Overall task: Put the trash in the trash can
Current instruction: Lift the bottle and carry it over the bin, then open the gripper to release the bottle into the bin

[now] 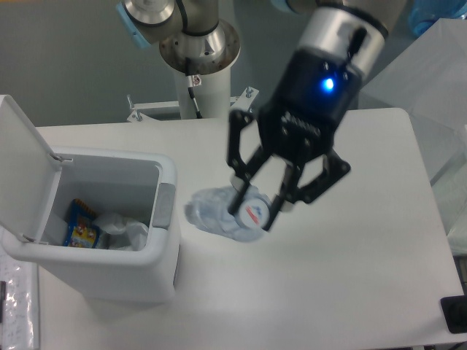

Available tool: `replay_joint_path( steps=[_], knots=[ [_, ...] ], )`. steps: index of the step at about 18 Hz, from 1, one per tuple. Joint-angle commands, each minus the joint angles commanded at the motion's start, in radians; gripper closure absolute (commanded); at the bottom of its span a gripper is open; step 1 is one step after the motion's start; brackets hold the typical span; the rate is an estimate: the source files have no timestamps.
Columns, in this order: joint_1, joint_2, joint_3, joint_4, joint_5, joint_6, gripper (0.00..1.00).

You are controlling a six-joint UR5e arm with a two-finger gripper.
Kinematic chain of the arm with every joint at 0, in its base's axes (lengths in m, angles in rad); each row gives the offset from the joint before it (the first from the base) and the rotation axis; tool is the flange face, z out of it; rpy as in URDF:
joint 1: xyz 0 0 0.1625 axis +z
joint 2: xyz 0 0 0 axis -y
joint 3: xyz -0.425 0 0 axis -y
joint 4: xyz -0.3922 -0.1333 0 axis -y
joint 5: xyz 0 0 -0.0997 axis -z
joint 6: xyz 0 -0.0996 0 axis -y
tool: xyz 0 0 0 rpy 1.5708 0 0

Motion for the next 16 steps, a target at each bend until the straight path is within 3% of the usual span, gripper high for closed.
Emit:
replay_joint_path(
  steps=[5,11,14,16],
  knots=[
    [-0.06,0.015,-0.008,0.023,-0.009,-0.005,0.94],
    [-0.115,0.044,-0.118,0.052,-0.006,0.008,0.92],
    [-0.133,0.063,-0.199,0.123,-0.005,0.011,0.82],
    [-0.156,0.069,-0.242,0.153,0.001,0.027,0.69]
  ],
)
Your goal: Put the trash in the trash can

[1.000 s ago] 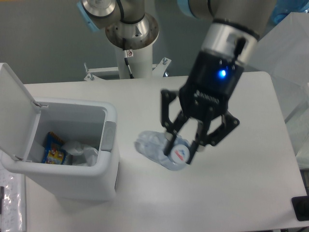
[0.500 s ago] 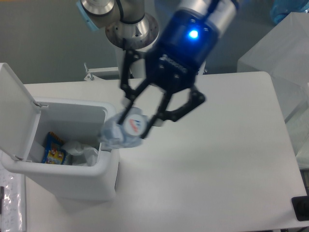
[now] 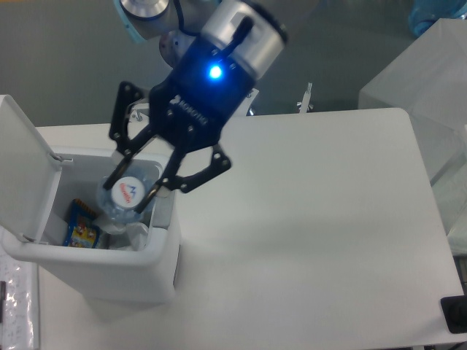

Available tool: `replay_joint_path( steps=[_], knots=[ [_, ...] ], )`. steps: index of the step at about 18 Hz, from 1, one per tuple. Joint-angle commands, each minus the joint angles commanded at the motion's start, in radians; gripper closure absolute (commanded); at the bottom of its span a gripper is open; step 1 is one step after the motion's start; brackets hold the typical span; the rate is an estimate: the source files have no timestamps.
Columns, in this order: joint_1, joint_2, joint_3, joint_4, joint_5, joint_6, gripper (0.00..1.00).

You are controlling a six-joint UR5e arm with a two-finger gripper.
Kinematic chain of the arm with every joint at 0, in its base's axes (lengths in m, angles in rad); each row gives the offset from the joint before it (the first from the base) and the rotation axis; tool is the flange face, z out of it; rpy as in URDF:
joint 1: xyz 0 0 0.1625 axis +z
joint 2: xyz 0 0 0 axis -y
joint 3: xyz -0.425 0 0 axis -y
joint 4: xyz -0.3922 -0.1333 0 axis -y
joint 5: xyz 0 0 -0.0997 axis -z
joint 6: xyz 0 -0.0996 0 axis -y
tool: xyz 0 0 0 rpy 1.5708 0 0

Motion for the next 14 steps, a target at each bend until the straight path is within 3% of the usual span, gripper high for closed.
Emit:
replay_joint_path(
  steps=[2,3,4,5,9,14],
  knots=[
    [-0.005,0.012,-0.043,0.005,0.0,0.04,0.43],
    [-0.005,0.021,-0.057,0.003,0.0,0.054,0.38],
    [-0.005,0.028,-0.069,0.005,0.0,0.061,0.16],
    [-0.005,0.032,-0.074,0.005,0.0,0.074,0.01],
    [-0.002,0.034,-0.069,0.003,0.002,0.092,0.0],
    [0.087,0.012,-0.049,0.009,0.005,0.103,0.0]
  ],
)
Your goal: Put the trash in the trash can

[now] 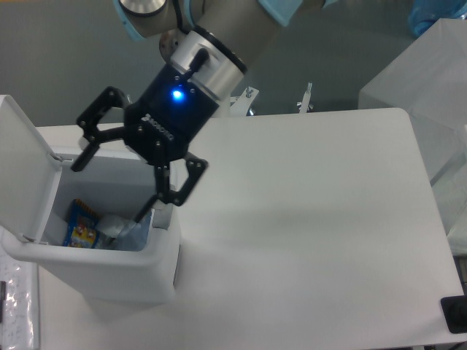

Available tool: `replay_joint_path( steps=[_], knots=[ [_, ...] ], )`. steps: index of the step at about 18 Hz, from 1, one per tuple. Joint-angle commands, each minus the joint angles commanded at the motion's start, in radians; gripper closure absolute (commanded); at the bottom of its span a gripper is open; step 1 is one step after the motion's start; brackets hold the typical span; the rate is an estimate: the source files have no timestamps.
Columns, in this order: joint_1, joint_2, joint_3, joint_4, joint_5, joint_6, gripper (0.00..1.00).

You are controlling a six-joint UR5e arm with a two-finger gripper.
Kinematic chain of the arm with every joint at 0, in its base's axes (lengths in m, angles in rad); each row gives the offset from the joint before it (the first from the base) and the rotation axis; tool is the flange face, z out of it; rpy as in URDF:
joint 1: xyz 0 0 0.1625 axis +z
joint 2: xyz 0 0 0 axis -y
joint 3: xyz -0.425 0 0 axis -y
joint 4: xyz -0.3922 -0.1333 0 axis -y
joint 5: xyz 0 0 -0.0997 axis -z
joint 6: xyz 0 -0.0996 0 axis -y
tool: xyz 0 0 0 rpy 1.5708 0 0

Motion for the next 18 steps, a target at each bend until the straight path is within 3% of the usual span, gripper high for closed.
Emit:
replay_joint_path(
  steps=[4,7,12,15,18],
  knots=[
    [0.094,-0.02,-0.002,0.003,0.044,0.003,0.0],
    [0.126,-0.046,0.002,0.003,0.184,0.057,0.0],
    [0.118,-0.101,0.008,0.003,0.501,0.12,0.0],
    [0.123,-0.141,0.003,0.003,0.629,0.208,0.0],
    [0.132,-0.146,-0.008,-0.014,0.741,0.282,0.0]
  ],
)
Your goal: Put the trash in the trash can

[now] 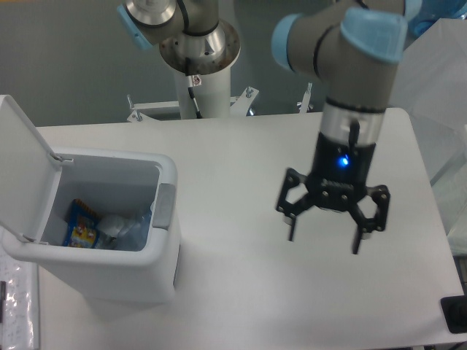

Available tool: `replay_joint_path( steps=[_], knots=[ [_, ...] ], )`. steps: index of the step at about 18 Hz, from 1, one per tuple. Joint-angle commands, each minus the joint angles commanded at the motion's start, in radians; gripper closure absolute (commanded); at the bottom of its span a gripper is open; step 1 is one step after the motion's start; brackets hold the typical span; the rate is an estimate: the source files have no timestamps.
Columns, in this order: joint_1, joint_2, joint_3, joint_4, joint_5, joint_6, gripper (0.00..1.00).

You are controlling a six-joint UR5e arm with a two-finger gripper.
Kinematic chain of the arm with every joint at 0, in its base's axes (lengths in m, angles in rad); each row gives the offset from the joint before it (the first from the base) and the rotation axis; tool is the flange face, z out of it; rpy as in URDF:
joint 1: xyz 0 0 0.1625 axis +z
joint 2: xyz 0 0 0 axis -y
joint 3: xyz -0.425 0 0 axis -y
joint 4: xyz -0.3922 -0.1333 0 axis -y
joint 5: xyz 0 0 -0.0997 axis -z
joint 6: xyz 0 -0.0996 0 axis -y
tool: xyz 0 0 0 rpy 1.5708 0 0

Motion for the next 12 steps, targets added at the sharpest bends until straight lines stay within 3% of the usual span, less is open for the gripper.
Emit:
replay_joint_path(
  steps=[3,9,12],
  knots=[
    [-0.001,-0.015,-0.003,-0.017,0.043,0.092,0.0],
    [0.002,-0.018,0.044,-0.222,0.163,0.334,0.0],
    [0.003,-0.012,0.035,-0.238,0.169,0.35,0.0]
  ],
)
